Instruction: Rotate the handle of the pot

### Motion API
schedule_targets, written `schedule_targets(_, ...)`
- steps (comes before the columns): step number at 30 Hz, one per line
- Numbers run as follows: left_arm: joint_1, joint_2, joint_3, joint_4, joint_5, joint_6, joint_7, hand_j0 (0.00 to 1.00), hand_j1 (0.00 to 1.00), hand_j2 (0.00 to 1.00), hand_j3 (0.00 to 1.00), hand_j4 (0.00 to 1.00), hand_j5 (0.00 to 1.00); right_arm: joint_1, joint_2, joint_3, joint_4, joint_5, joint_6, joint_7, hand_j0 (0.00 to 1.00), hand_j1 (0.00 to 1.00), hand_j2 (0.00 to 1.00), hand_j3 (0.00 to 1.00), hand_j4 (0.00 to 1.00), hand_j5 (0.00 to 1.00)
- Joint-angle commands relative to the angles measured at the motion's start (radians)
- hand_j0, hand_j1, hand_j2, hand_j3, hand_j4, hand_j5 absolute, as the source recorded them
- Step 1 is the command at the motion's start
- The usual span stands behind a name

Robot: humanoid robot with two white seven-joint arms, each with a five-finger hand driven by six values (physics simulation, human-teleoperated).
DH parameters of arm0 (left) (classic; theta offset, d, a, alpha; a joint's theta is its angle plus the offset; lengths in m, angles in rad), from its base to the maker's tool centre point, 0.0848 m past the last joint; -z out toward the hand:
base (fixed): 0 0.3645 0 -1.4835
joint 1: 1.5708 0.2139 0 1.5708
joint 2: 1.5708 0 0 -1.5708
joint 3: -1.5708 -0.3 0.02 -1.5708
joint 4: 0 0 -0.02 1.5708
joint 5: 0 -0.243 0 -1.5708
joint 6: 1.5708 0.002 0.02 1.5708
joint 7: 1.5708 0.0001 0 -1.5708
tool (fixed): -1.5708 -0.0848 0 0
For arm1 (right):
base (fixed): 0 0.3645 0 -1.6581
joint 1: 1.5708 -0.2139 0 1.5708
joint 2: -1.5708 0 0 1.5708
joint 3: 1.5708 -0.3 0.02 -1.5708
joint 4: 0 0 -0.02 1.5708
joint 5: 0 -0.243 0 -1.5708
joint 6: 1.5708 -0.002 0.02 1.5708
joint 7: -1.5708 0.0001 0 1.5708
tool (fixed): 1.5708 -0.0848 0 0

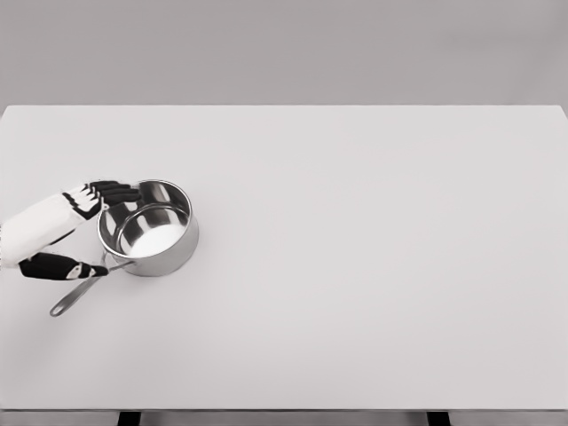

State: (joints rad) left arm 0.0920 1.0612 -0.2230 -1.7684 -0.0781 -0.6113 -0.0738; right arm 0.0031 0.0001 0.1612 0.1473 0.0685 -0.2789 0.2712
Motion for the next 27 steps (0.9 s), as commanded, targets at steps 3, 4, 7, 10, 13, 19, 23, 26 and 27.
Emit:
schedule_targets(3,0.009,-0.024,-0.002,0.0,0.009,0.0,0.002,1.0,1.0,1.0,1.0,1.0,1.0,0.0,0.0,0.0,0.0,0.001,0.0,0.0,1.0,1.0,1.0,1.0,1.0,1.0)
schedule_targets(4,0.011,-0.026,-0.002,0.0,0.009,0.0,0.003,1.0,1.0,1.0,1.0,1.0,1.0,0.0,0.0,0.0,0.0,0.001,0.0,0.0,1.0,1.0,1.0,1.0,1.0,1.0)
schedule_targets(7,0.012,-0.032,-0.002,0.0,0.001,0.0,0.003,1.0,1.0,1.0,1.0,1.0,1.0,0.0,0.0,0.0,0.0,0.001,0.0,0.0,1.0,1.0,1.0,1.0,1.0,1.0)
schedule_targets(10,0.017,-0.038,-0.002,0.0,-0.043,0.0,0.006,1.0,1.0,1.0,1.0,1.0,1.0,0.0,0.0,0.0,0.0,0.001,0.0,0.0,1.0,1.0,1.0,1.0,1.0,1.0)
schedule_targets(13,0.012,-0.046,-0.002,0.001,-0.08,0.0,0.009,1.0,1.0,1.0,1.0,1.0,1.0,0.0,0.0,0.0,0.0,0.001,0.0,0.0,1.0,1.0,1.0,1.0,1.0,1.0)
schedule_targets(19,0.015,-0.075,-0.002,0.0,-0.123,0.0,0.009,1.0,1.0,1.0,1.0,1.0,1.0,0.0,0.0,0.0,0.0,0.001,0.0,0.0,1.0,1.0,1.0,1.0,1.0,1.0)
schedule_targets(23,0.014,-0.078,-0.002,0.001,-0.129,0.0,0.011,1.0,1.0,1.0,1.0,1.0,1.0,0.0,0.0,0.0,0.0,0.001,0.0,0.0,1.0,1.0,1.0,1.0,1.0,1.0)
schedule_targets(26,0.012,-0.089,-0.001,0.001,-0.163,0.0,0.009,1.0,1.0,1.0,1.0,1.0,1.0,0.0,0.0,0.0,0.0,0.001,0.0,0.0,1.0,1.0,1.0,1.0,1.0,1.0)
schedule_targets(27,0.009,-0.096,-0.001,0.001,-0.187,0.0,0.012,1.0,1.0,1.0,1.0,1.0,1.0,0.0,0.0,0.0,0.0,0.001,0.0,0.0,1.0,1.0,1.0,1.0,1.0,1.0)
